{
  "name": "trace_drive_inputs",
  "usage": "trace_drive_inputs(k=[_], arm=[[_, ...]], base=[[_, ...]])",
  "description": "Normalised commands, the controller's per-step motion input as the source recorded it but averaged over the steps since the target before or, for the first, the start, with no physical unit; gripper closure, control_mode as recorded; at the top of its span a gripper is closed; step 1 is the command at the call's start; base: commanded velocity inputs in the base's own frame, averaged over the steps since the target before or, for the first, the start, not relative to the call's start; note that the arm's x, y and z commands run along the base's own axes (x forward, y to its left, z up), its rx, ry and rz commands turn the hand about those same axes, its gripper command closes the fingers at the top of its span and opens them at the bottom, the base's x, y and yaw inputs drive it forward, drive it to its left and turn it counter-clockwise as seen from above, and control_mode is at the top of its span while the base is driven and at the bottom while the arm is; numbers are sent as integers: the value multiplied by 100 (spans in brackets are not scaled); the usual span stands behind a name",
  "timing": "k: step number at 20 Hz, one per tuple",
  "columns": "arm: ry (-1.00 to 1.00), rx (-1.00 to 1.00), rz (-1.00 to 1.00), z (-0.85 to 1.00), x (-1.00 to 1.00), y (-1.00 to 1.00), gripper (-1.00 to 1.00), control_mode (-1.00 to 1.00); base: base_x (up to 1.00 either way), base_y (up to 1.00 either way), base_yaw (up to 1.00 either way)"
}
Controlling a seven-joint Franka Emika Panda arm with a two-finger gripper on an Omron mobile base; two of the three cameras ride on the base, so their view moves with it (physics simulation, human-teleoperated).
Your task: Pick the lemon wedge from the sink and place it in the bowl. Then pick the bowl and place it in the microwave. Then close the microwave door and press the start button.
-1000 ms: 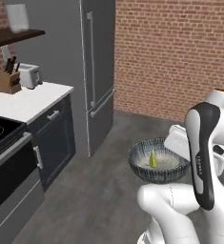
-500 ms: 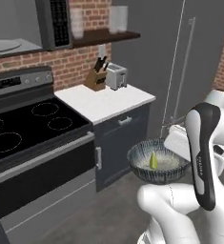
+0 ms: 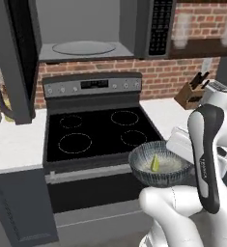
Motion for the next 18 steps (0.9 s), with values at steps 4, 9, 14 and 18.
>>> trace_drive_inputs(k=[4, 9, 14, 18], arm=[[0, 0, 0, 0, 0, 0, 100, 100], [0, 0, 0, 0, 0, 0, 100, 100], [0, 0, 0, 0, 0, 0, 100, 100], [0, 0, 0, 0, 0, 0, 100, 100]], base=[[67, -71, 64], [15, -59, 47], [35, 7, 17], [85, 2, 16]])
